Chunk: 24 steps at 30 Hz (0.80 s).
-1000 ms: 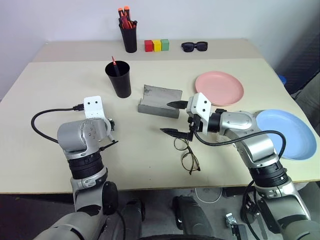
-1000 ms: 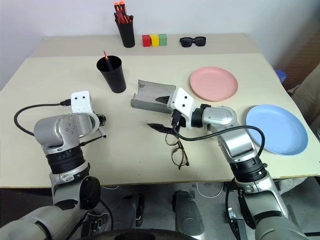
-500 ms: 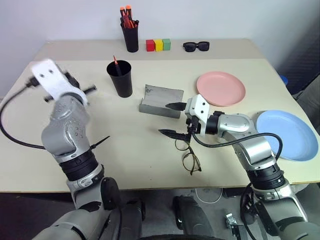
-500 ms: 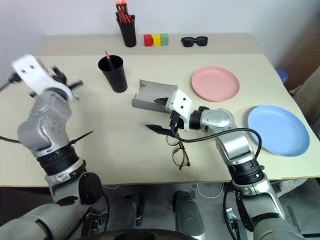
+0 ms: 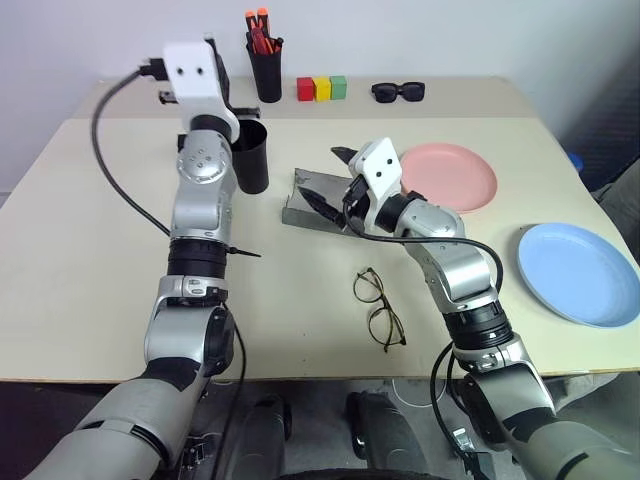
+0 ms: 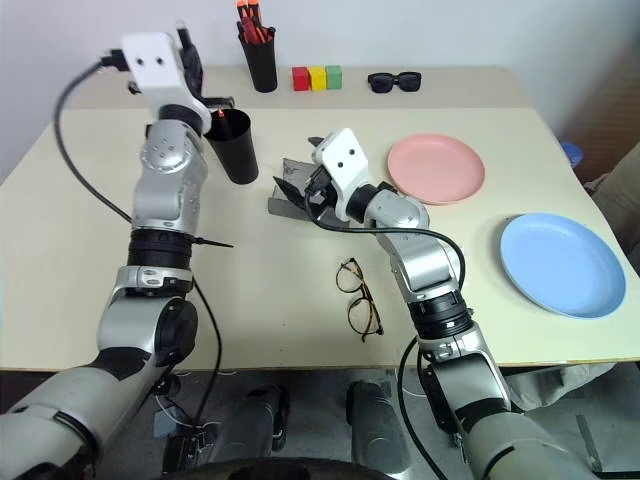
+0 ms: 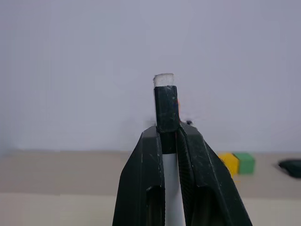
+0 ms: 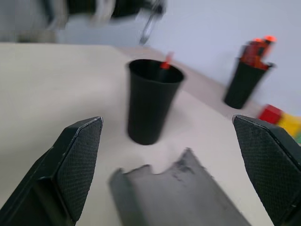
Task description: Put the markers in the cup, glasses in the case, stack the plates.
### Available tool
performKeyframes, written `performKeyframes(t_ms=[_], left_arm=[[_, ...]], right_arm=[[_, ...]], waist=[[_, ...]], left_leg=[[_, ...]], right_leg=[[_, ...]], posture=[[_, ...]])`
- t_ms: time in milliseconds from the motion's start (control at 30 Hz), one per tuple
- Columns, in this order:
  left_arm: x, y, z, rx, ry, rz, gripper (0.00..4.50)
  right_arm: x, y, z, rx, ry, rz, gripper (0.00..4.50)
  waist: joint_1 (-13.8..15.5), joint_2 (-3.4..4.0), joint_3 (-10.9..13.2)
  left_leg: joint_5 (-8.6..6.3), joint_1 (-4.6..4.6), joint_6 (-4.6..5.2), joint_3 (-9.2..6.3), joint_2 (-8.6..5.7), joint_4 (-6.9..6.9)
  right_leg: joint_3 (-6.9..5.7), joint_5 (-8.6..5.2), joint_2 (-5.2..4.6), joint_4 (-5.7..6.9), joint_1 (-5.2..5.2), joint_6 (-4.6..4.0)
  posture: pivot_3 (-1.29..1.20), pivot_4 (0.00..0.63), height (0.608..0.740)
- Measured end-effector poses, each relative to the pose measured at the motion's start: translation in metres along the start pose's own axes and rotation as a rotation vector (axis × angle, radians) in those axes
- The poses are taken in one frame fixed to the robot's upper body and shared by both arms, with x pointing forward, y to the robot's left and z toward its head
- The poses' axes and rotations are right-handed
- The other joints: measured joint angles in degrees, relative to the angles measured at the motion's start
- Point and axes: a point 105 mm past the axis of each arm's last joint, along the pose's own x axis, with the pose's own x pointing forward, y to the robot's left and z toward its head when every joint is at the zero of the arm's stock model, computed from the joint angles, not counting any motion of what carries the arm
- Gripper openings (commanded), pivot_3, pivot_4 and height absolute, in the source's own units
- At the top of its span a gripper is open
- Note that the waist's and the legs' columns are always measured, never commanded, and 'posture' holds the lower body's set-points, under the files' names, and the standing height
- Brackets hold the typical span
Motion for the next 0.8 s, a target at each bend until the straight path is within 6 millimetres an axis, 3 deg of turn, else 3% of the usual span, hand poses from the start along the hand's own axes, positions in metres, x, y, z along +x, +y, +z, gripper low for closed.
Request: performKeyframes(t_ms=[367,467,667,800], left_arm=[[-0.003,-0.001,-0.027,0.024,0.005,0.0,0.03],[-0.004,0.0,-0.03,0.021,0.009,0.01,1.32],[-0.006,0.003,-0.035,0.008,0.018,0.046,4.32],[-0.006,0.005,-0.035,-0.005,0.018,0.061,4.32]], right_arm=[[0.007,-0.001,0.009,0.025,-0.037,-0.044,4.5],[0.006,-0.001,0.008,0.028,-0.034,-0.044,4.5],[0.007,0.0,0.007,0.032,-0.03,-0.04,4.5],[0.007,0.001,0.007,0.031,-0.028,-0.035,4.5]], waist=[[0.25,0.0,0.0],[0.23,0.0,0.0],[0.2,0.0,0.0],[0.21,0.0,0.0]], left_leg=[[0.0,-0.02,0.01,-0.01,-0.02,0.03],[0.0,-0.02,0.01,-0.02,-0.02,0.02],[0.0,-0.01,0.01,-0.02,-0.02,0.02],[0.0,-0.01,0.01,-0.02,-0.02,0.02]], right_leg=[[-0.01,0.0,-0.02,0.03,0.0,0.01],[-0.01,0.0,-0.02,0.04,0.0,0.01],[-0.01,0.0,-0.01,0.05,0.0,0.01],[-0.01,0.0,-0.01,0.05,0.0,0.01]], posture=[[0.0,0.15,0.74],[0.0,0.15,0.74],[0.0,0.15,0.74],[0.0,0.15,0.74]])
